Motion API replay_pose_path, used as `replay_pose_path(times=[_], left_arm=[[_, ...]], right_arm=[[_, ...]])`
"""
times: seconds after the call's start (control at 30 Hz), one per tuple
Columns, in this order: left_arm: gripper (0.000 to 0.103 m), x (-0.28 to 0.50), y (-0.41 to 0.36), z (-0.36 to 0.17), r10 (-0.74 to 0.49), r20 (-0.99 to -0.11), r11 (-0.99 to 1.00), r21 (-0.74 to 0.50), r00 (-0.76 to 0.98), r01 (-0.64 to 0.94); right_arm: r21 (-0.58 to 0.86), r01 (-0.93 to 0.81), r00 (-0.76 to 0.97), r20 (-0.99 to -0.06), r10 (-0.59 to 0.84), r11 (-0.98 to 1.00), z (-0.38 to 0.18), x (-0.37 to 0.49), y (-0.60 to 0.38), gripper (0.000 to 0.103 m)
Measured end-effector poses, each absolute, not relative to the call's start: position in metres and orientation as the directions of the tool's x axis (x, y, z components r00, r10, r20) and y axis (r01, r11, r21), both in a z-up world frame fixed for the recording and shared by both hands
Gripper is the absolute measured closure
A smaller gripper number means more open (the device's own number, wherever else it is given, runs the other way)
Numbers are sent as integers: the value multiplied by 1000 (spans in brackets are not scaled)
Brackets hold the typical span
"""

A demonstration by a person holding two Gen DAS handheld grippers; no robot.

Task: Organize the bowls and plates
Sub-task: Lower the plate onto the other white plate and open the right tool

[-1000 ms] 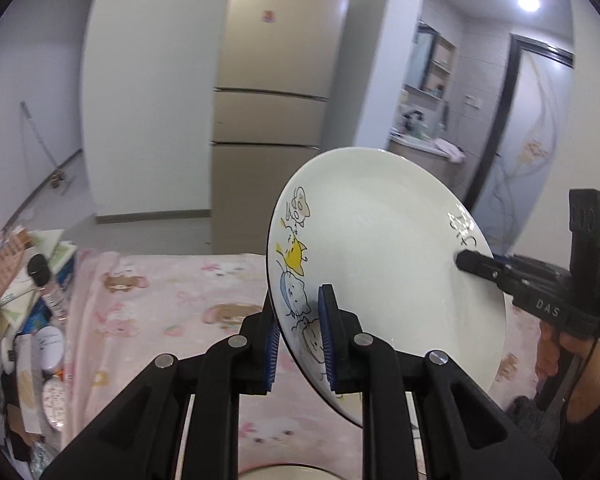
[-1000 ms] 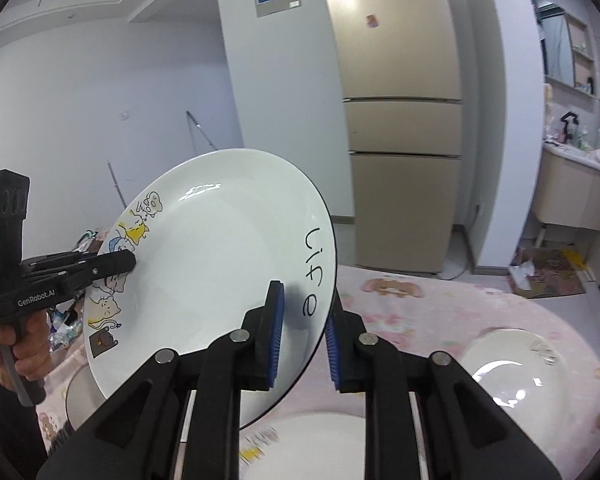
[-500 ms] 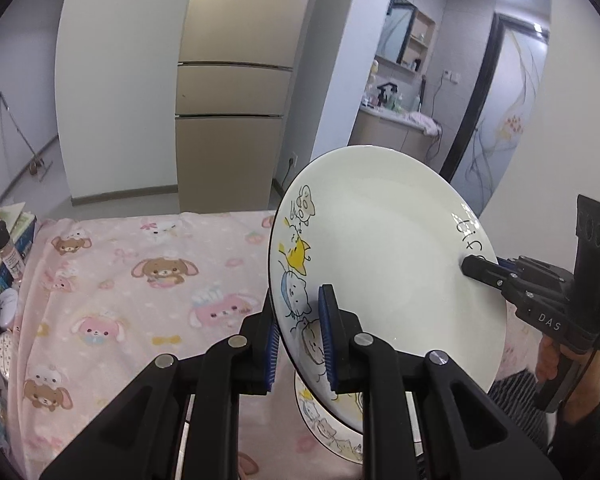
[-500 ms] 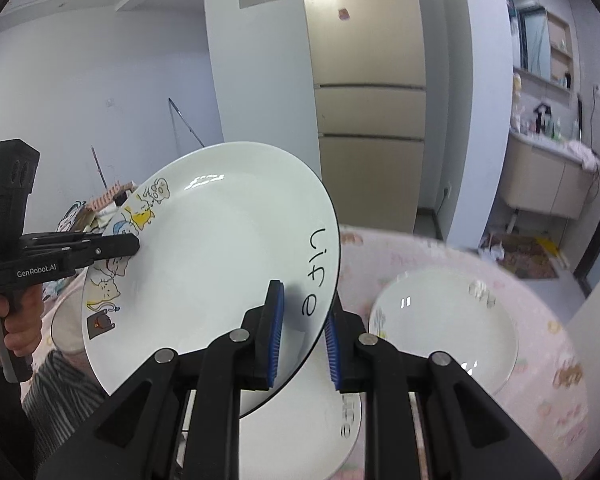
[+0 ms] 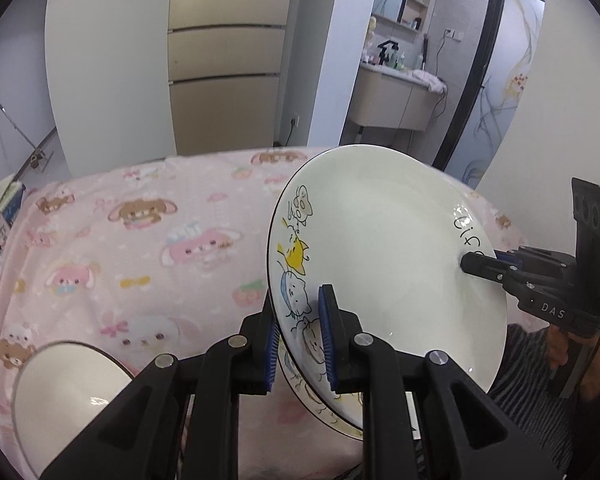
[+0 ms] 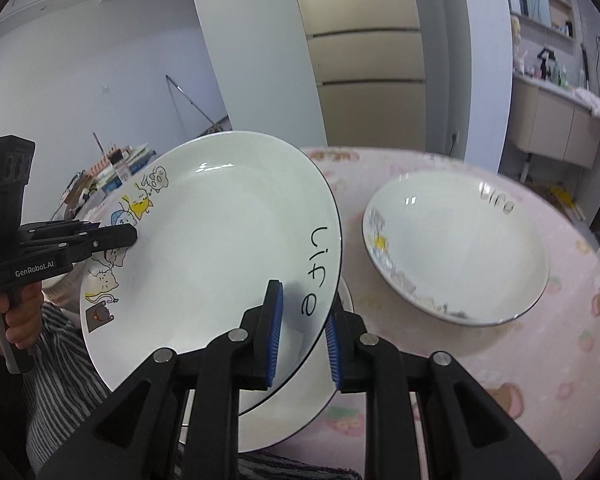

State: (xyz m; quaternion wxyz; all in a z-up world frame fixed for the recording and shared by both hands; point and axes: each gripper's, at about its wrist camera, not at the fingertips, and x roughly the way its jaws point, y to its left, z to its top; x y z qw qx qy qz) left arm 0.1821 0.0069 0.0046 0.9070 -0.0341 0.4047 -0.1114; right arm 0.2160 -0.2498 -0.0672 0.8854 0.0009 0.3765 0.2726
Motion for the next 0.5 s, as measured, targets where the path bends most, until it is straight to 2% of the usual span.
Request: replay_pose_path(times=[0.3, 0.5], left_arm=[[84, 192, 8, -23, -182, -762, 982, -108, 621, 156], [83, 195, 11, -30, -184, -771, 982, -116, 610, 150]], right_arm=[[211, -487, 487, -739, 465, 847, -99, 227, -239, 82], [155, -494, 496, -758, 424, 855, -102, 225, -233, 80]])
